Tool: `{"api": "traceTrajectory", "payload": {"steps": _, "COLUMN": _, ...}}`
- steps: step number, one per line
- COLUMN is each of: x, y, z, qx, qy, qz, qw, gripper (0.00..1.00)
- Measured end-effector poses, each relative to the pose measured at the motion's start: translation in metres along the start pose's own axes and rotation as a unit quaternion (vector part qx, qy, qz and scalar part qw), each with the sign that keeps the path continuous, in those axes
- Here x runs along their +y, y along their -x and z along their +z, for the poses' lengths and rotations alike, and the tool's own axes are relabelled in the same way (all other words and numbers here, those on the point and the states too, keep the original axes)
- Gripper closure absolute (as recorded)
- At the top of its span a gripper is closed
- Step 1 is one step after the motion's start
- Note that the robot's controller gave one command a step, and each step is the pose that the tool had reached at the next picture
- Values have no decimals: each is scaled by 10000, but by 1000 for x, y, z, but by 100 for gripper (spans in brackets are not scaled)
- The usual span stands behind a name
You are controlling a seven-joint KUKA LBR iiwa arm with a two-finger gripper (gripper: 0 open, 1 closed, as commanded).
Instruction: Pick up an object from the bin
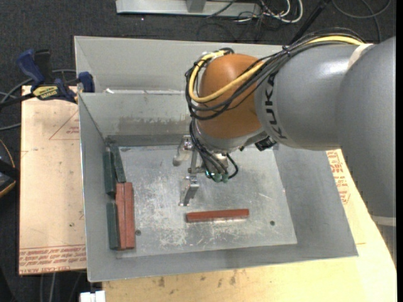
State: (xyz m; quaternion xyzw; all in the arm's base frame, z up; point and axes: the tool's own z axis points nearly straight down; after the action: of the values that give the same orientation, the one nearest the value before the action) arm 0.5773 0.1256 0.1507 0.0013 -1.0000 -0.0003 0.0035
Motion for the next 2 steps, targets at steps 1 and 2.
{"api": "traceTrajectory", "payload": {"steps": 1, "x": 0, "y": 2, "z": -4, "qx": -37, "qy": 4, "qz": 11, "qw": 10000, "gripper": 0}}
{"api": "traceTrajectory", "payload": {"steps": 2, "x": -51, "y": -62, "z": 75, "qx": -67, "qy": 16, "qz": -533, "qw": 9986, "gripper": 100}}
